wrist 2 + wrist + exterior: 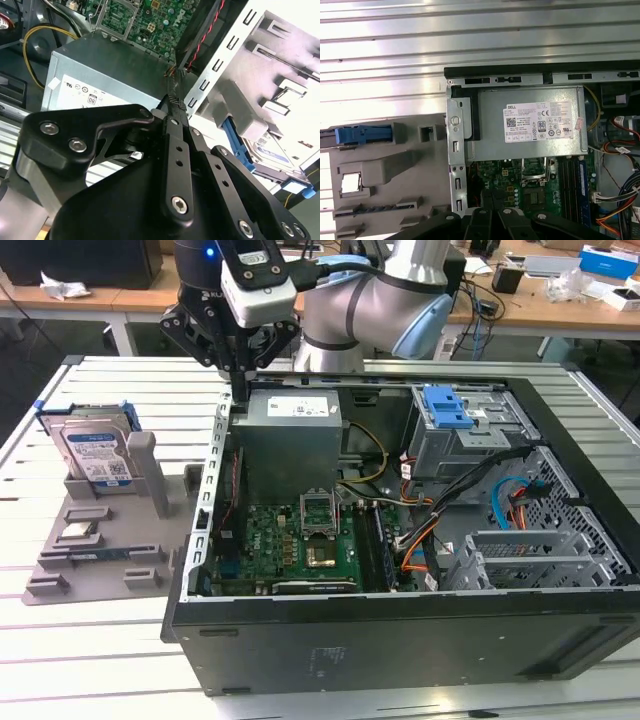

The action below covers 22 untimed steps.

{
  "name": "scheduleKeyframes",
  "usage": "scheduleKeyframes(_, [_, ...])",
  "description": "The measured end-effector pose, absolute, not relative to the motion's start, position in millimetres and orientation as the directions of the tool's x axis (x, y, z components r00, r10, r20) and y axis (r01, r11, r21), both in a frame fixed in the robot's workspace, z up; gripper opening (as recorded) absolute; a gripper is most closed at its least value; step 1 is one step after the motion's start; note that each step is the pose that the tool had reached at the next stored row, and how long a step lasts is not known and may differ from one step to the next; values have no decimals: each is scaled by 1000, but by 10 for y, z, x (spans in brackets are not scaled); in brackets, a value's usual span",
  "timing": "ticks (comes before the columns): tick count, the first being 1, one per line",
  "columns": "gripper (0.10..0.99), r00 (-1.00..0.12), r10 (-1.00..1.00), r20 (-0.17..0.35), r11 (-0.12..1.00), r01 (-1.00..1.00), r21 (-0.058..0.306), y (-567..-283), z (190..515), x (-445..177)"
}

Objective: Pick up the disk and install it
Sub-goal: 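Reach for the disk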

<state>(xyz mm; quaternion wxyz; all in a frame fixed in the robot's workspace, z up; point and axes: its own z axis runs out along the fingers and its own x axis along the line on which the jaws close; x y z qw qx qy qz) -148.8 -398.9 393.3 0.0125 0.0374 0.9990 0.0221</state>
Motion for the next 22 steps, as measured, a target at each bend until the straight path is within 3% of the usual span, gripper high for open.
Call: scheduleKeyframes(22, [102, -997, 75, -23, 996, 74, 45, -3989, 3932, -1620])
